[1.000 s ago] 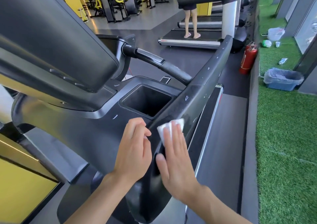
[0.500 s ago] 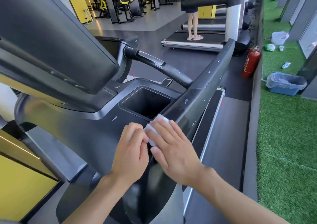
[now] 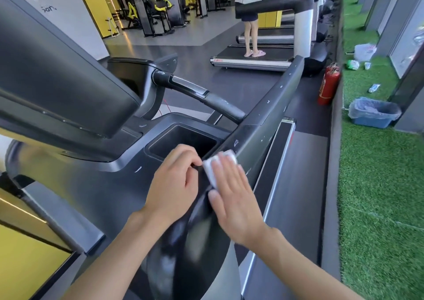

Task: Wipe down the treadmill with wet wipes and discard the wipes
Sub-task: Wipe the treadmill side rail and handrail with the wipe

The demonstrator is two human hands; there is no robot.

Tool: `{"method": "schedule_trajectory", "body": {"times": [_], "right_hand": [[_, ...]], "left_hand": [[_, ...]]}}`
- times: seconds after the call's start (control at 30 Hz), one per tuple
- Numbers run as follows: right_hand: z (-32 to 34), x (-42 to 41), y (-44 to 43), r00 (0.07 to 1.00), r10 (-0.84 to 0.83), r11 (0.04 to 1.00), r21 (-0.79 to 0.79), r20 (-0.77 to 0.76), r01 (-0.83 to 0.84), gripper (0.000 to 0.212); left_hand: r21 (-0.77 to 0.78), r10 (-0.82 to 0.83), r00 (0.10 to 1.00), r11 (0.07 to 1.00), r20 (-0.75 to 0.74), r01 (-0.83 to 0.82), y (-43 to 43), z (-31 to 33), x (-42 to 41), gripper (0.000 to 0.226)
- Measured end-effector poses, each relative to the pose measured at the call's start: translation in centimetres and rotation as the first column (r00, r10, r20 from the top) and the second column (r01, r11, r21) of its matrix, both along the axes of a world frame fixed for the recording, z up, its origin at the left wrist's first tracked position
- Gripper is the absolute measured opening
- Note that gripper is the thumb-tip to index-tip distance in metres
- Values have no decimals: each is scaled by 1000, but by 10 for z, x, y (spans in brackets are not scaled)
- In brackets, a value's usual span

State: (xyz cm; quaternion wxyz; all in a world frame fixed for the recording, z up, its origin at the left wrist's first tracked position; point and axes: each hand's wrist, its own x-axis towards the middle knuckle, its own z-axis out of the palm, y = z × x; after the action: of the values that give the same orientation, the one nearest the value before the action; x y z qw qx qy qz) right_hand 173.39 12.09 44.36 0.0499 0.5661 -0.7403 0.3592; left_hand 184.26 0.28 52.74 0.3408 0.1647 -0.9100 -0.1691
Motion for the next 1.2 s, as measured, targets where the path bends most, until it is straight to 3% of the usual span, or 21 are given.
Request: {"method": "schedule_trajectory", "body": {"times": [0.07,0.13,0.23,0.3,0.37,0.43,0.7,0.77,0.83,0.87,0.93,0.97,1.03,1.07,1.13,1.2], "right_hand": [[-6,3,-6,974,-80,994,-55,210,94,63],[-11,28,-3,943,-41,989,-118,331,85,66],[-28,66,14,915,88,979,-203,395,-7,66],[-34,63,13,900,82,980,-201,428,6,66],[-28,45,-3,823,21,982,-168,568,91,67],[-17,24,-19,690,-25,968,-155,723,197,69],[-41,79,11,628,90,964,-227,773,141,67],[-39,45,-6,434,79,971,-167,898,169,47],[-39,1,-22,259,-19,978,-36,966,206,57],[-41,-9,-24,80,16,979,-32,997,201,65],[-41,-7,-20,-5,-3,987,4,1000,162,62],[-37,4,-13,-7,-20,990,21,1000,138,46],[-30,32,5,-10,-1,997,2,1000,81,34],[-29,39,10,9,12,998,-12,1000,53,49],[-28,25,5,65,13,999,-15,998,32,52],[-25,-5,-10,3,27,998,-27,1000,55,63]], "left_hand": [[15,-34,993,999,114,32,-3,-2,-10,29],[30,-59,979,998,197,54,-4,-6,-18,31],[13,-45,974,999,223,43,-4,-11,-21,27],[-7,-31,972,999,233,34,-2,-11,-19,27],[-19,-21,970,999,241,26,-1,-11,-19,31],[-24,-15,970,999,245,22,1,-11,-20,32],[-109,21,958,994,284,10,1,-7,-23,28],[-167,45,950,986,308,7,0,-2,-29,20],[-225,70,938,974,338,8,0,0,-36,21],[-256,82,934,967,348,11,0,-1,-39,25],[-292,102,932,956,347,4,1,-4,-42,31],[-293,111,934,956,340,-7,2,-6,-42,32],[-292,116,936,956,331,-15,1,-6,-41,32],[-295,113,935,956,335,-10,1,-6,-41,32],[-300,113,932,954,345,-5,1,-5,-42,32],[-296,118,931,955,345,-11,2,-5,-42,32]]}}
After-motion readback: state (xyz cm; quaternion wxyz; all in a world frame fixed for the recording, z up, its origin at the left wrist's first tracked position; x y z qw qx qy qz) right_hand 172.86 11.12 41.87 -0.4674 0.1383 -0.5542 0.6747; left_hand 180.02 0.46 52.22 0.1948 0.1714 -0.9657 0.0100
